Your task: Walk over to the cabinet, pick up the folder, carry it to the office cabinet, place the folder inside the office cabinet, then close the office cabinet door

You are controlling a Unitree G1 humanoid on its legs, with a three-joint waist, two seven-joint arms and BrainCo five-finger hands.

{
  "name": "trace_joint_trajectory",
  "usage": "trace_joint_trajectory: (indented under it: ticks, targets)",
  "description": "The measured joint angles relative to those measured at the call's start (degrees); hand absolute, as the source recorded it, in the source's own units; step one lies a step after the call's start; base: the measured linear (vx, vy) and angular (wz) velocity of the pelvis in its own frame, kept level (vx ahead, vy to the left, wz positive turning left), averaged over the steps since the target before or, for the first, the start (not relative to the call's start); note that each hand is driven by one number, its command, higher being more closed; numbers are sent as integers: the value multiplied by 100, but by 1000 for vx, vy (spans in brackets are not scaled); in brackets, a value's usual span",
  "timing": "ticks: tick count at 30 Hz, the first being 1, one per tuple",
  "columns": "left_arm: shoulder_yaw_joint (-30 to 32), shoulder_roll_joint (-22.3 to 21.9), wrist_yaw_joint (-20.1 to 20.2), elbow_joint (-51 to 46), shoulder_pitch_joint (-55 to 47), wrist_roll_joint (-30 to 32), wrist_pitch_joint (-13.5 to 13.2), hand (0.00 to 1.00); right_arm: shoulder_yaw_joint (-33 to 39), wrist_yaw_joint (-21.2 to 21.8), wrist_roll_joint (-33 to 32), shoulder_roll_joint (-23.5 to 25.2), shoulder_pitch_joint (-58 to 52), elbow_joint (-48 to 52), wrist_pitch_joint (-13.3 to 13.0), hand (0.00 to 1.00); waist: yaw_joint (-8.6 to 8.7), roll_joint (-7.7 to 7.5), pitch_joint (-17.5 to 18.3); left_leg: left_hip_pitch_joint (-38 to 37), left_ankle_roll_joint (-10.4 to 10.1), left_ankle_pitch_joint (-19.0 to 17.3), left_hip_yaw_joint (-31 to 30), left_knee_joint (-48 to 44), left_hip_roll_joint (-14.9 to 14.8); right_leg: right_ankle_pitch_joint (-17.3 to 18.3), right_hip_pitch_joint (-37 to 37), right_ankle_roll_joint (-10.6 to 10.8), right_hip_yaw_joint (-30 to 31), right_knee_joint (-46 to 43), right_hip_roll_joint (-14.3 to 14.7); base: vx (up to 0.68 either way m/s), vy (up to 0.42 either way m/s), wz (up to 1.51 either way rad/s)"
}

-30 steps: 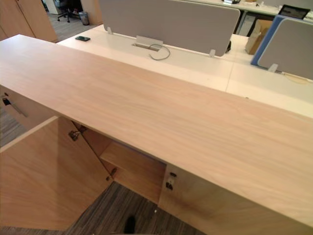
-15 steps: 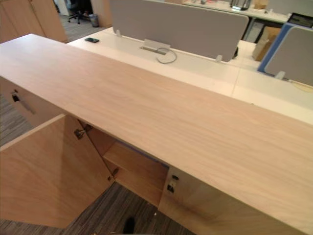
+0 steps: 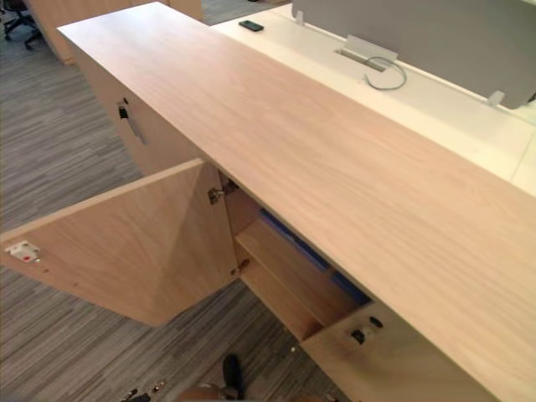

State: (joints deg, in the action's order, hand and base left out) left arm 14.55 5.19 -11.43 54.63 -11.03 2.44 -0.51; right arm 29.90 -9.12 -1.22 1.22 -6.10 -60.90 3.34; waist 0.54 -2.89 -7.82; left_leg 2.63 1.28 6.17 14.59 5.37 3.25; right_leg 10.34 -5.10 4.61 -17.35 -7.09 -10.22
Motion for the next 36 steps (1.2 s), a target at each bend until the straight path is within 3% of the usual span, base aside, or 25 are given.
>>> trace_joint_trajectory:
  ticks: [6, 13, 15, 16, 17, 18, 19, 21, 24, 30, 36]
  targets:
    - [-306, 129, 3, 252, 21, 206, -34, 0, -501, 2, 18, -151, 156, -240, -5, 0, -4, -9, 88, -182, 22, 84, -36, 2, -38, -10, -223, 15, -14, 93, 83, 20, -71, 0]
    - [-420, 179, 2, 449, 7, 242, -49, 0, -525, 25, 278, -222, 375, -409, -3, 0, 5, -8, 63, -274, 24, 100, -315, 5, 51, 25, -487, 56, -352, 160, 39, 13, -41, 21]
    - [-434, 173, 7, 433, 33, 267, -50, 0, -426, 67, 442, -257, 318, -404, 17, 0, 84, 1, -16, -296, 95, -36, -943, 4, 276, 305, -448, 124, -563, -410, -193, 17, 12, 69]
    - [-447, 138, 7, 439, 54, 270, -48, 0, -410, 78, 463, -287, 320, -376, 19, 0, 99, 55, -69, -300, 119, -35, -1101, 2, 296, 356, -349, 34, -500, -797, -210, 28, 52, 74]
    - [-540, 121, 9, 437, 69, 269, -47, 0, -409, 83, 463, -327, 287, -291, 20, 0, 130, 132, -122, -282, 165, 0, -1288, -1, 267, 342, -42, -97, -218, -1463, -227, 6, 98, 85]
    - [-696, 170, 32, 436, 125, 283, -51, 0, -420, 88, 464, -320, 223, -188, 17, 0, 172, 215, -156, -269, 153, 80, -1479, -6, 214, 450, 231, -174, 463, -1768, -133, -1, 134, 104]
    - [-691, 220, 59, 433, 202, 329, -54, 0, -422, 92, 463, -277, 180, -194, 20, 0, 161, 131, -190, -263, 85, 131, -1589, -3, 233, 465, 224, -113, 743, -1575, -88, -13, 100, 91]
    - [-634, 236, 62, 431, 215, 383, -55, 0, -423, 85, 463, -228, 177, -204, 16, 0, 132, 79, -188, -260, 66, 148, -1799, -3, 249, 449, 226, -86, 741, -1140, -116, -2, -14, 62]
    - [-641, 246, 51, 435, 212, 379, -53, 0, -417, 152, 460, -231, 184, -242, 48, 0, 101, 17, -122, -229, -4, 159, -1985, 0, 266, 158, 297, 79, 756, -588, -27, -1, -154, 33]
    - [-767, 237, 17, 446, 192, 380, -48, 0, -430, 452, 170, -329, 220, -431, 366, 0, 105, 97, -50, -157, -78, 178, -1936, 0, 84, -37, 196, 49, 744, -128, 197, 20, -134, -6]
    - [-988, 321, 48, 457, 282, 505, -50, 0, -670, 273, 229, -346, 228, -444, 314, 0, 104, 65, -54, -222, -72, 182, -1931, 2, 128, -163, 22, 85, 739, 96, 181, -5, 0, 0]
